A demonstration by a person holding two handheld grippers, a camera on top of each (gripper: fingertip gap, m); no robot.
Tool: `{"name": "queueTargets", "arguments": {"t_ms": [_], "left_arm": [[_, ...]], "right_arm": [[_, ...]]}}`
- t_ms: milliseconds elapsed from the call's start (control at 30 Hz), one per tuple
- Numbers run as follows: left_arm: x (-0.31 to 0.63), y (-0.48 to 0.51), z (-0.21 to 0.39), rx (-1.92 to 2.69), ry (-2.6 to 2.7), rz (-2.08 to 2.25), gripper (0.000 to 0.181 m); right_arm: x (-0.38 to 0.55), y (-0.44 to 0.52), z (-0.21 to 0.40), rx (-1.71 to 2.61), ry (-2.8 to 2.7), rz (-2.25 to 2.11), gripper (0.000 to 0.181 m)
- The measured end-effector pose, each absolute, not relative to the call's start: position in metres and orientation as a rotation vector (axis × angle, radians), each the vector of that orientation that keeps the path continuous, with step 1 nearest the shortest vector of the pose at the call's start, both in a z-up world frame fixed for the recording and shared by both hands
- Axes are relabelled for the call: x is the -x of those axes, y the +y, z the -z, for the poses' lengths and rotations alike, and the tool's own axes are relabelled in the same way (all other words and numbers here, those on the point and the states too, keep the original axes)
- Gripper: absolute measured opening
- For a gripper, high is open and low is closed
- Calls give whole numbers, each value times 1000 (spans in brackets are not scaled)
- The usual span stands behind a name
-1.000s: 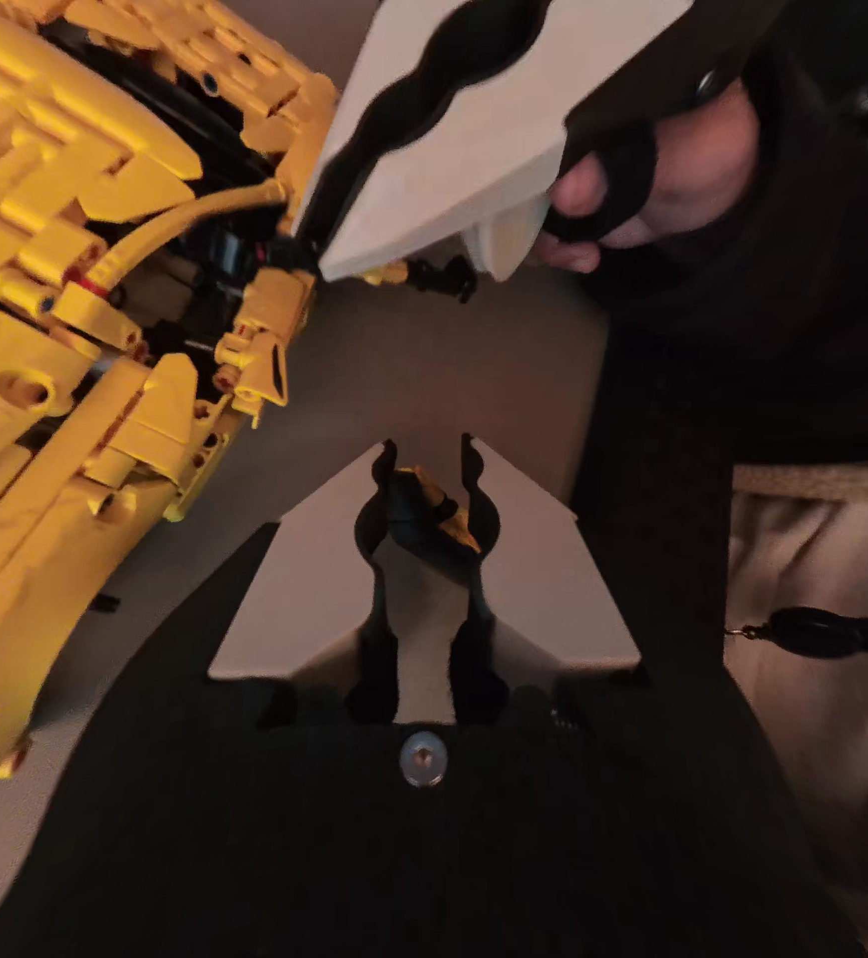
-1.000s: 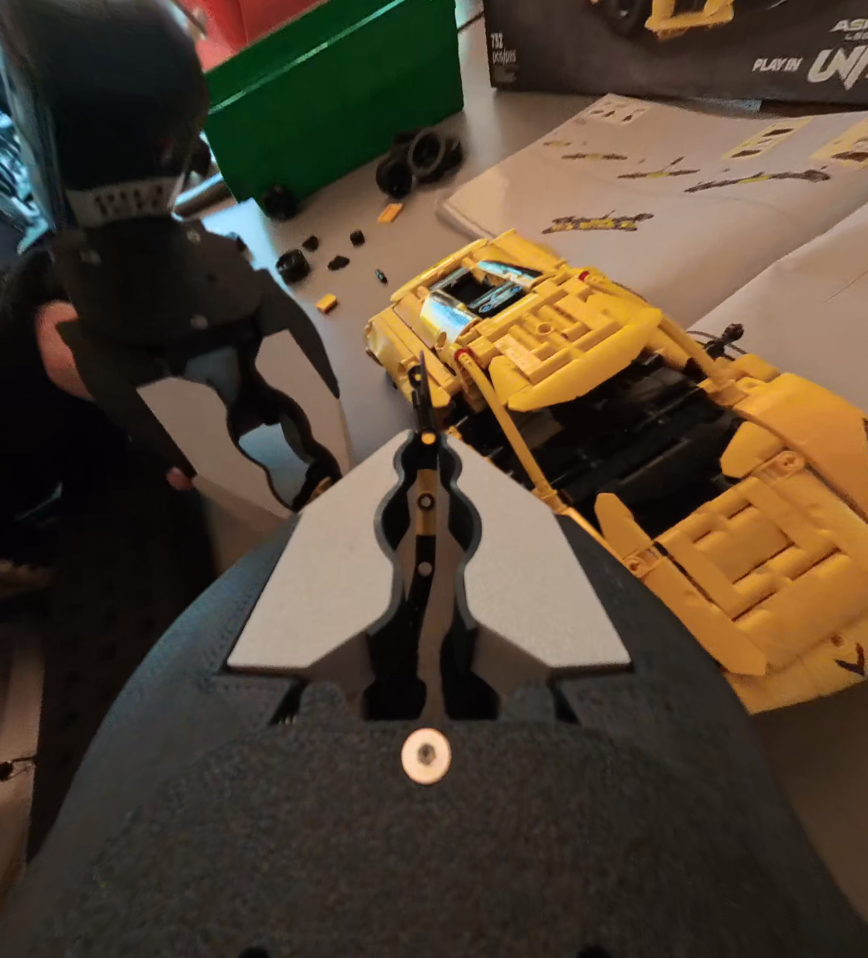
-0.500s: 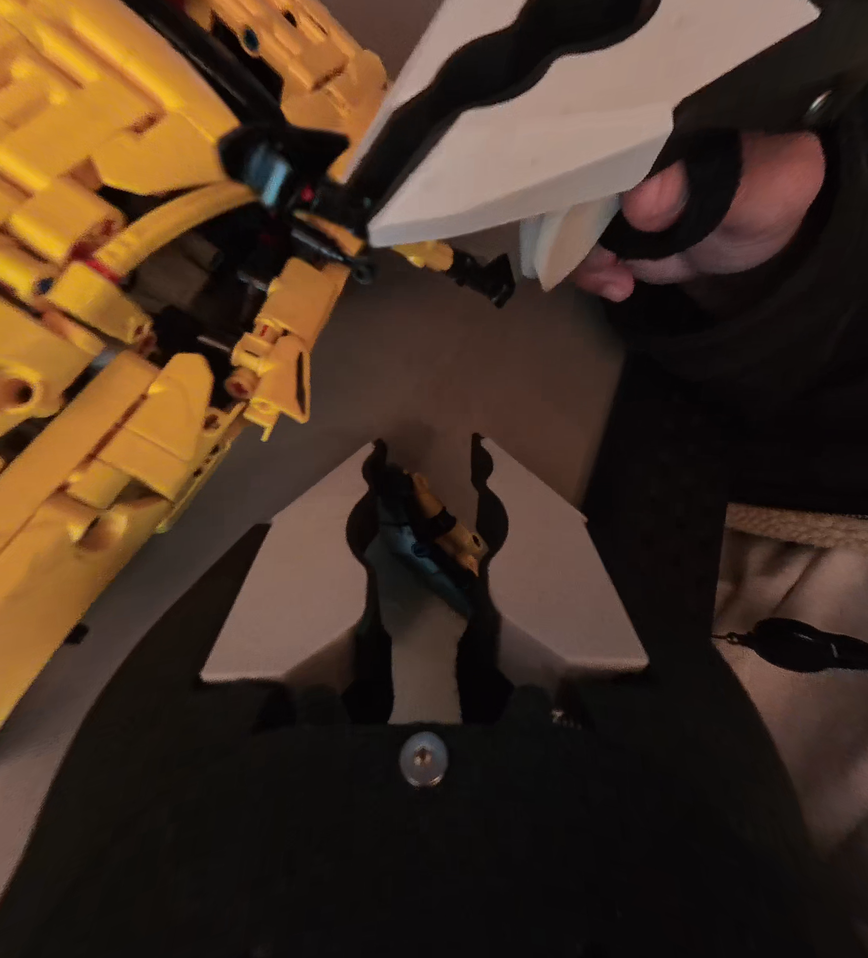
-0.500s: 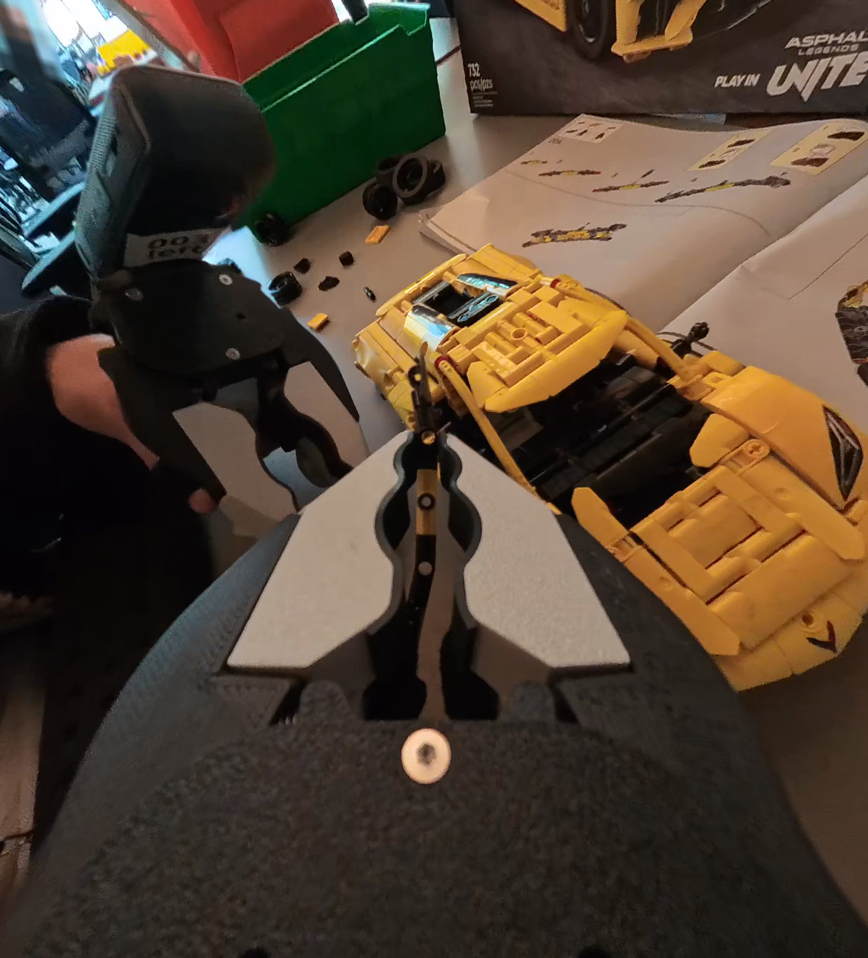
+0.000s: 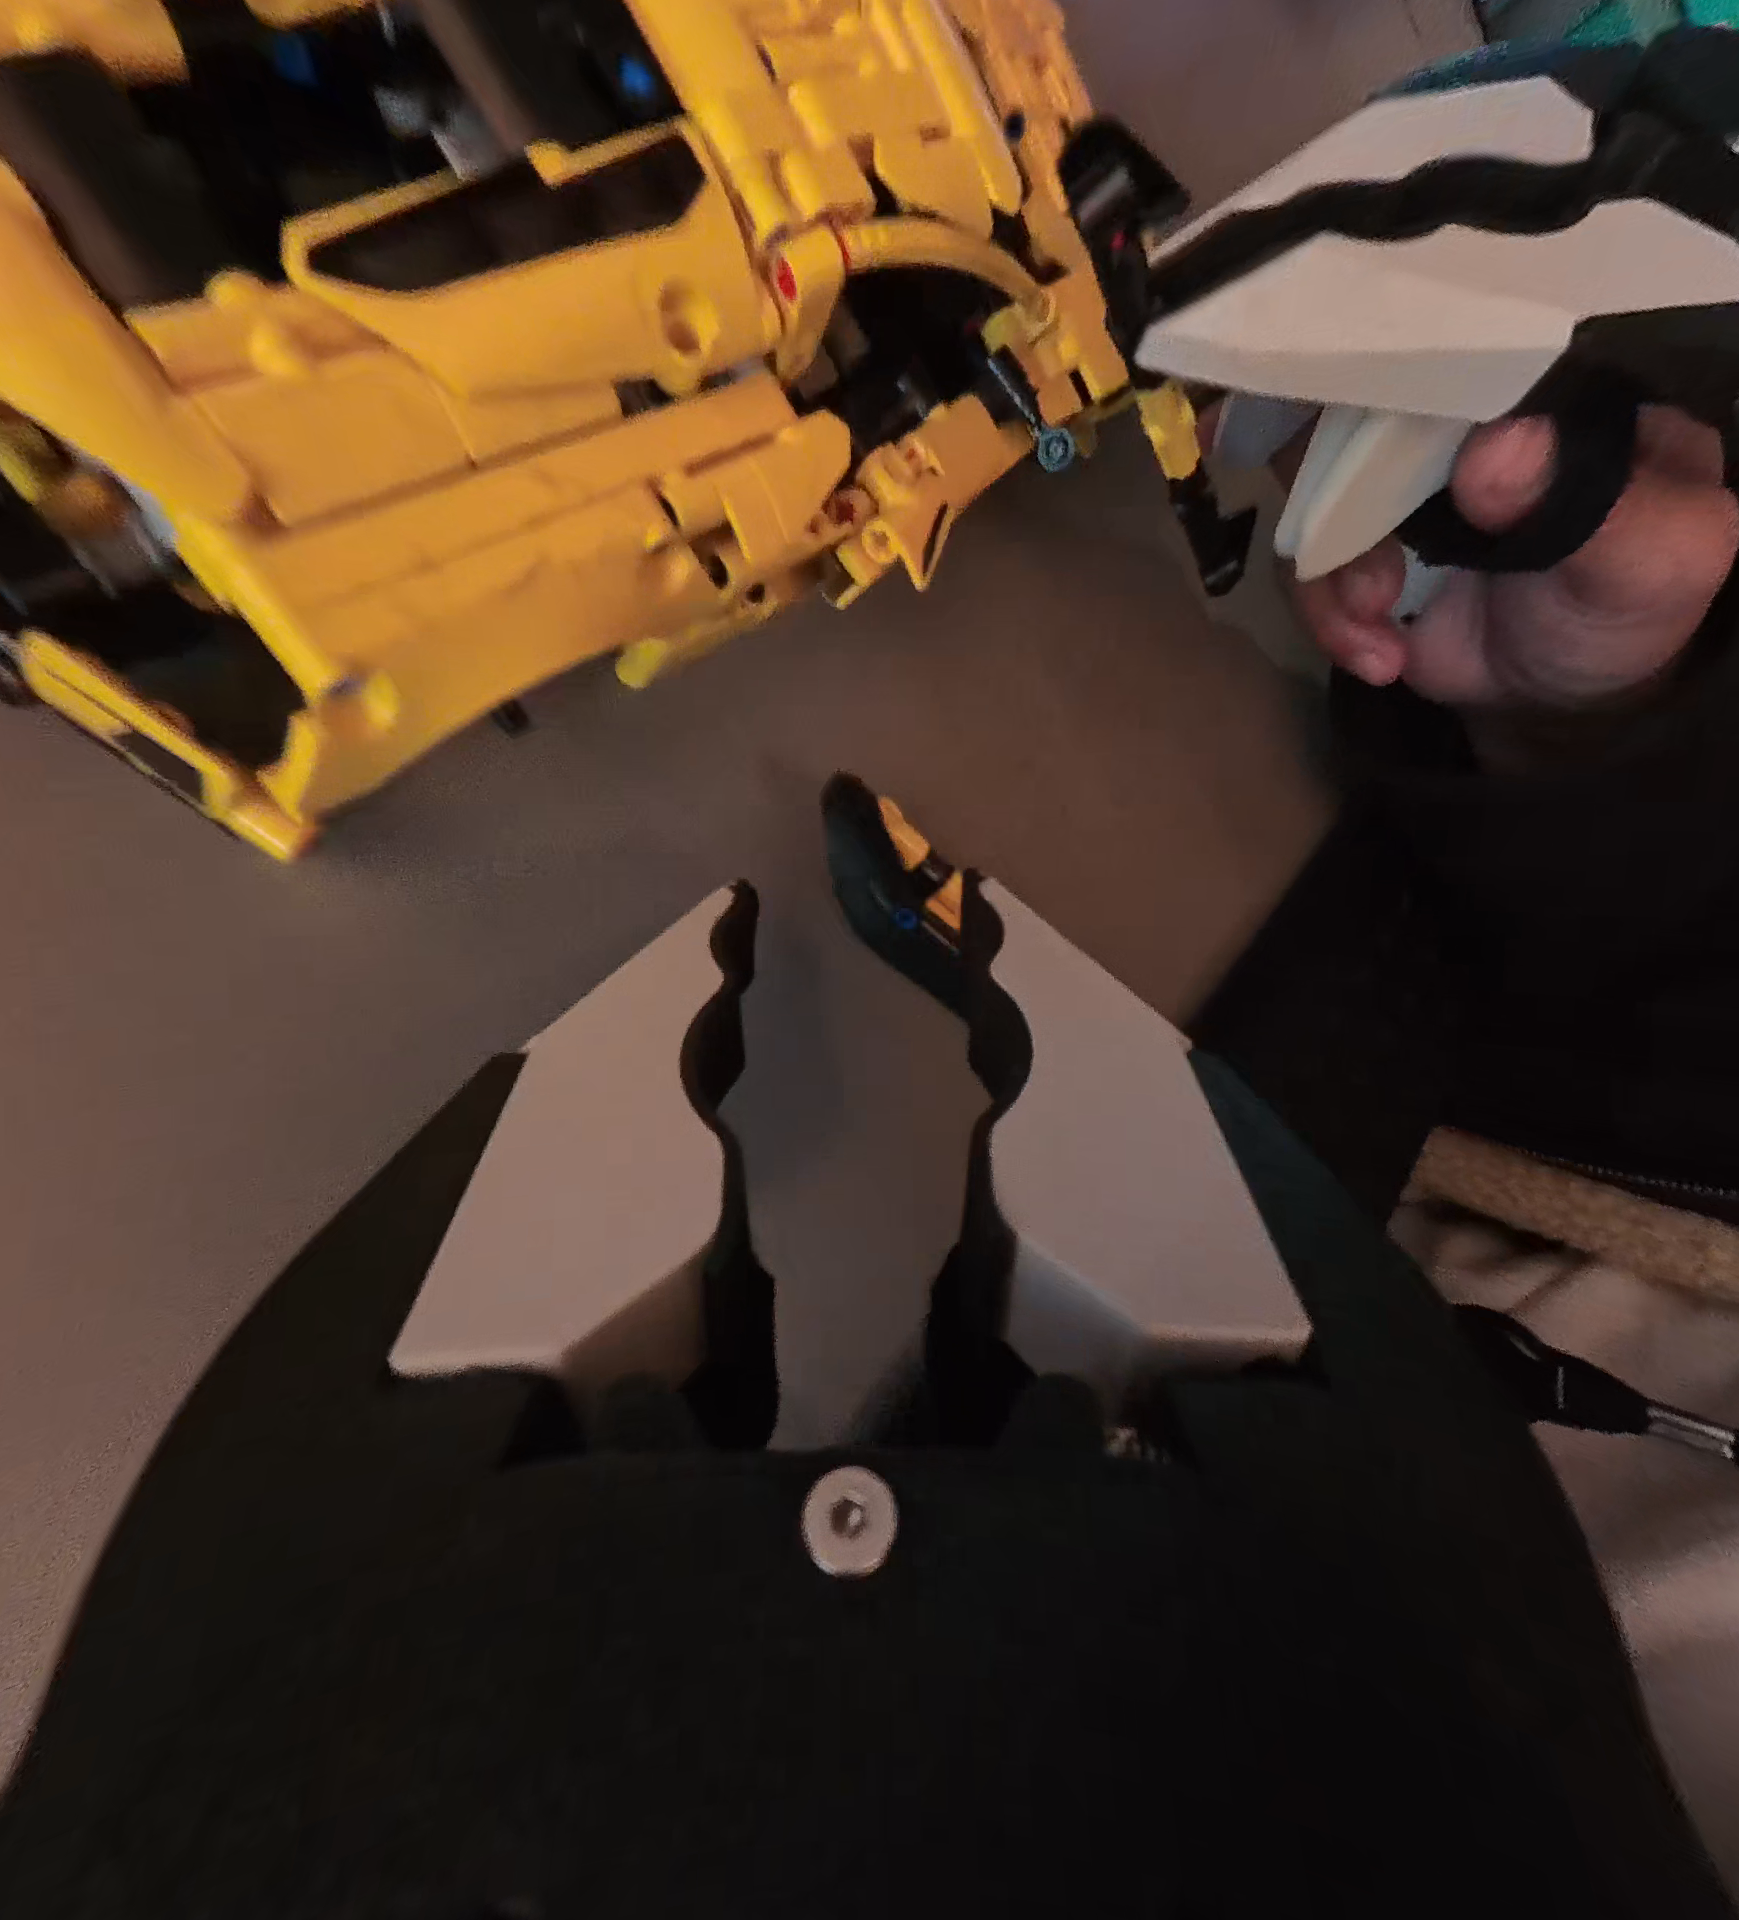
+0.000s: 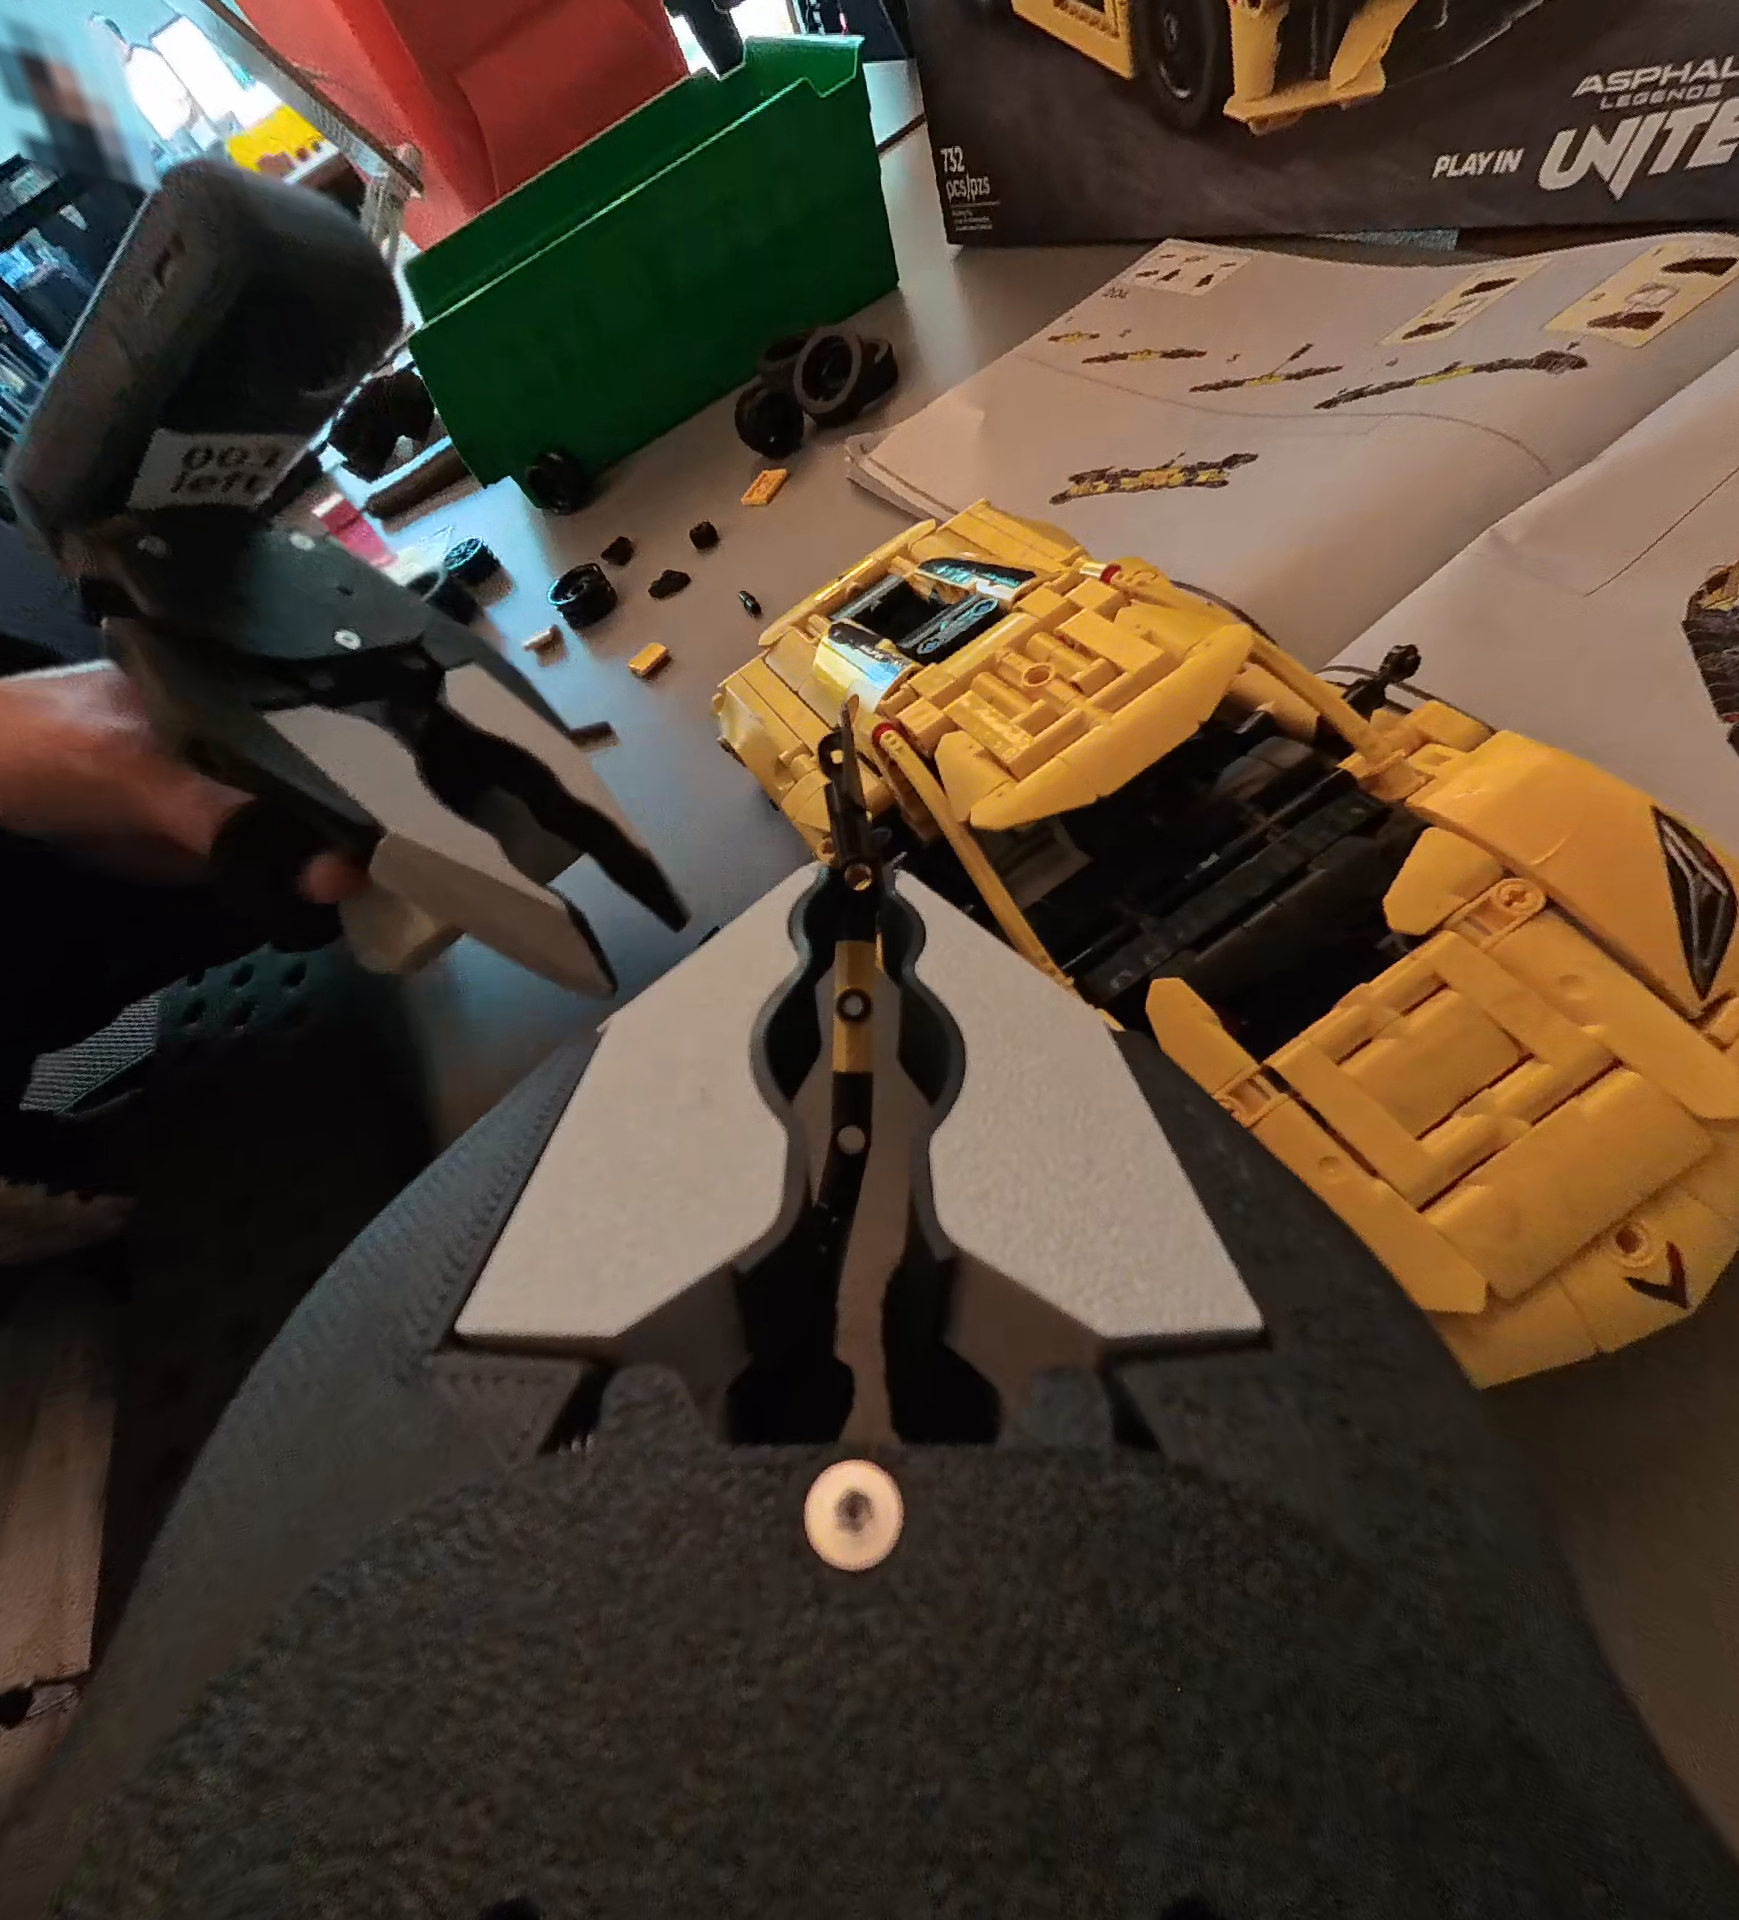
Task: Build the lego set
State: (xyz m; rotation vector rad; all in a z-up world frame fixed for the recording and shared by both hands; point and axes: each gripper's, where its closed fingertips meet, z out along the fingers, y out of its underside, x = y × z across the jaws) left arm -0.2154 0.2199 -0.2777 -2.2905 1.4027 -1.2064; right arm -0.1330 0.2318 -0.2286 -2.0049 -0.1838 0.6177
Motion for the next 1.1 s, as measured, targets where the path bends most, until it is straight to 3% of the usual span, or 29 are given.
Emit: {"name": "queueTargets", "arguments": {"t_ms": [167, 267, 400, 500, 600, 733, 833, 1100], "left_arm": [[204, 206, 287, 2328, 1375, 1241, 40], [194, 196, 290, 2295, 1457, 1232, 28], [190, 180, 289, 2176, 1662, 1217, 26], [181, 180, 254, 1875, 1668, 1379, 15], [180, 190, 205, 1613, 1490, 1631, 15], [187, 202, 193, 1571, 1374, 1816, 15], [196, 204, 159, 1293, 1212, 1965, 15], [202, 209, 146, 1175, 1080, 1961, 15]], "right_arm": [[137, 231, 230, 2014, -207, -610, 7], [137, 231, 231, 2018, -212, -599, 7], [134, 231, 228, 2002, -195, -610, 7], [132, 231, 217, 1949, -162, -659, 7], [130, 228, 190, 1807, -127, -761, 7], [122, 227, 180, 1734, -30, -892, 7], [145, 214, 157, 1599, -39, -1225, 6], [189, 206, 150, 1517, -1, -1556, 6]]}}
